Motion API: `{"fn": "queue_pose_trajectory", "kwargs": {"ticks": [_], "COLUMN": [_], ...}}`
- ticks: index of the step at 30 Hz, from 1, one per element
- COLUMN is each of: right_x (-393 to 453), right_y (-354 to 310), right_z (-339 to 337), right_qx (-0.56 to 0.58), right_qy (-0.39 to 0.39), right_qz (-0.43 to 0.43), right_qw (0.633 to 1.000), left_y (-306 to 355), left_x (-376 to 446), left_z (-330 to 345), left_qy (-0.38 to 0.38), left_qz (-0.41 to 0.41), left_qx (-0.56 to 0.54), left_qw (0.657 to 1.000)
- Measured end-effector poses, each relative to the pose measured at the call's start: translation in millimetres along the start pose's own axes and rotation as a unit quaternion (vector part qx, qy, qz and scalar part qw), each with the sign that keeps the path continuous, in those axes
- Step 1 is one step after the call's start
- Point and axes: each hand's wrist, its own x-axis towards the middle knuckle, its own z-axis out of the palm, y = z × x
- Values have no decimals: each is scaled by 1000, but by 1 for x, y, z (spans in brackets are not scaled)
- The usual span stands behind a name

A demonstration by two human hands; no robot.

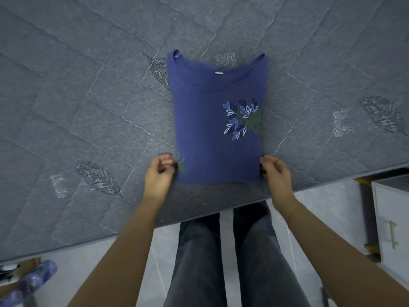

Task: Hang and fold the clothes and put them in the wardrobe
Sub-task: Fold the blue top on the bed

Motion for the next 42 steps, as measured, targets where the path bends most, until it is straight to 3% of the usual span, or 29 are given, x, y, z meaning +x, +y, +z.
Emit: {"fn": "queue_pose_trajectory", "kwargs": {"ticks": [3,7,10,15,19,25,32,37,42], "right_x": [27,72,94,111,99,18,-150,-267,-378], "right_y": [-36,-87,-110,-116,-114,-137,-180,-186,-153], "right_z": [17,46,66,77,68,14,-85,-164,-247], "right_qx": [49,68,49,24,81,143,194,272,343], "right_qy": [-55,-204,-267,-277,-250,-200,-46,66,171], "right_qz": [4,3,19,63,41,-28,-145,-199,-230], "right_qw": [997,977,962,959,964,969,969,939,895], "left_y": [39,84,103,107,109,149,239,297,320], "left_x": [27,75,98,111,94,21,-115,-220,-340], "left_z": [6,16,25,47,56,49,46,57,95], "left_qy": [-25,-164,-282,-221,-178,-215,-329,-414,-506], "left_qz": [-51,-85,-113,-105,-72,-20,95,168,215], "left_qx": [-183,-240,-261,-229,-236,-261,-187,-87,11], "left_qw": [981,953,916,942,953,941,921,890,835]}}
